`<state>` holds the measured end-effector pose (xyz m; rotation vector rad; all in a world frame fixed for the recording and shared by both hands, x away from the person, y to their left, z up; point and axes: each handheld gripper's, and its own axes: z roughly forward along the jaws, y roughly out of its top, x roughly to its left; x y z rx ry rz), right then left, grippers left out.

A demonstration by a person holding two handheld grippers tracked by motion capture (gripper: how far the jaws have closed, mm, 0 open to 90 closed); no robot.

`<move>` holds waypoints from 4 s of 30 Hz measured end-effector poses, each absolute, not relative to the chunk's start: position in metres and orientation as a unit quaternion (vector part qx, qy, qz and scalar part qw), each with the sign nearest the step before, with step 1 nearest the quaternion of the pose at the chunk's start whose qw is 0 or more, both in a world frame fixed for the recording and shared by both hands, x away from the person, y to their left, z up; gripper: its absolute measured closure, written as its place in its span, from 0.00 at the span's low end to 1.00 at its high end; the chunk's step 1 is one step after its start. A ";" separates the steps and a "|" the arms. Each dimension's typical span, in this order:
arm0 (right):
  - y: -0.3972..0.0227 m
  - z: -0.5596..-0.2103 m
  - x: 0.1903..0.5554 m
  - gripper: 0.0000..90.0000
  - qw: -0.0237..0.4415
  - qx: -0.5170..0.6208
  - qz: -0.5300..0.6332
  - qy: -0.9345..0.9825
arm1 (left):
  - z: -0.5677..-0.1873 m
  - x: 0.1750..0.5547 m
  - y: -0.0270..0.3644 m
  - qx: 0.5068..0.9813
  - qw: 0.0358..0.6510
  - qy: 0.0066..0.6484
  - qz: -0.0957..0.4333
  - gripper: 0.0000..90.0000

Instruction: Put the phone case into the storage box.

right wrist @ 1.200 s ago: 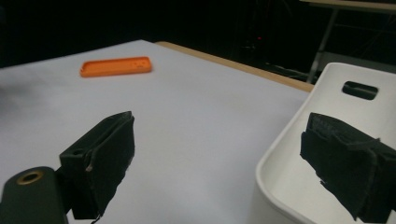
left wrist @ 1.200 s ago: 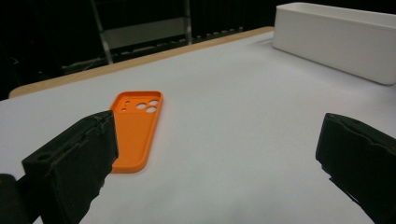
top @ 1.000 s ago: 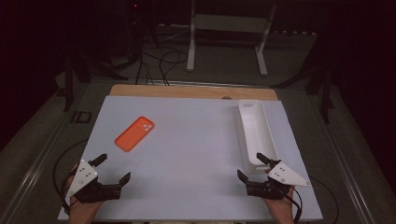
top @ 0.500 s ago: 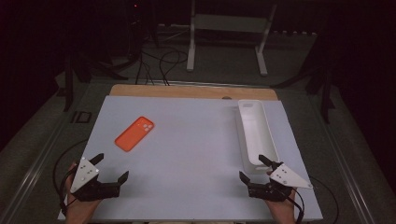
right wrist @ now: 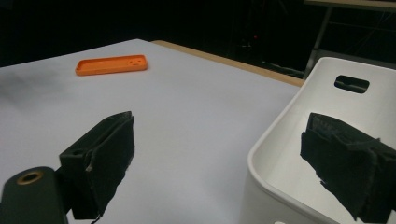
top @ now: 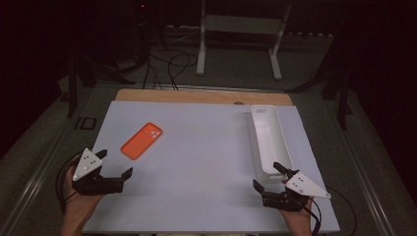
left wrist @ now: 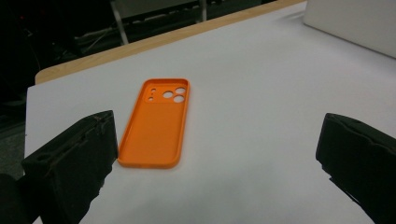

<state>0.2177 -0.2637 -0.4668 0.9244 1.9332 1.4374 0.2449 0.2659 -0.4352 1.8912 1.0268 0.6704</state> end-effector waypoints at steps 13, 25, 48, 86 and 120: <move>-0.264 -0.466 0.219 0.11 0.277 0.345 0.535 0.719 | -0.439 0.286 0.269 0.773 0.394 0.434 0.243 0.00; -0.265 -0.466 0.219 0.11 0.278 0.346 0.534 0.720 | -0.446 0.307 0.272 0.775 0.376 0.452 0.231 0.00; -0.265 -0.466 0.219 0.11 0.277 0.345 0.535 0.720 | -0.458 0.338 0.276 0.793 0.333 0.464 0.212 0.00; -0.264 -0.466 0.220 0.11 0.275 0.345 0.537 0.719 | -0.473 0.370 0.272 0.809 0.293 0.473 0.192 0.00; -0.265 -0.467 0.220 0.11 0.273 0.347 0.536 0.719 | -0.496 0.390 0.273 0.821 0.264 0.478 0.166 0.00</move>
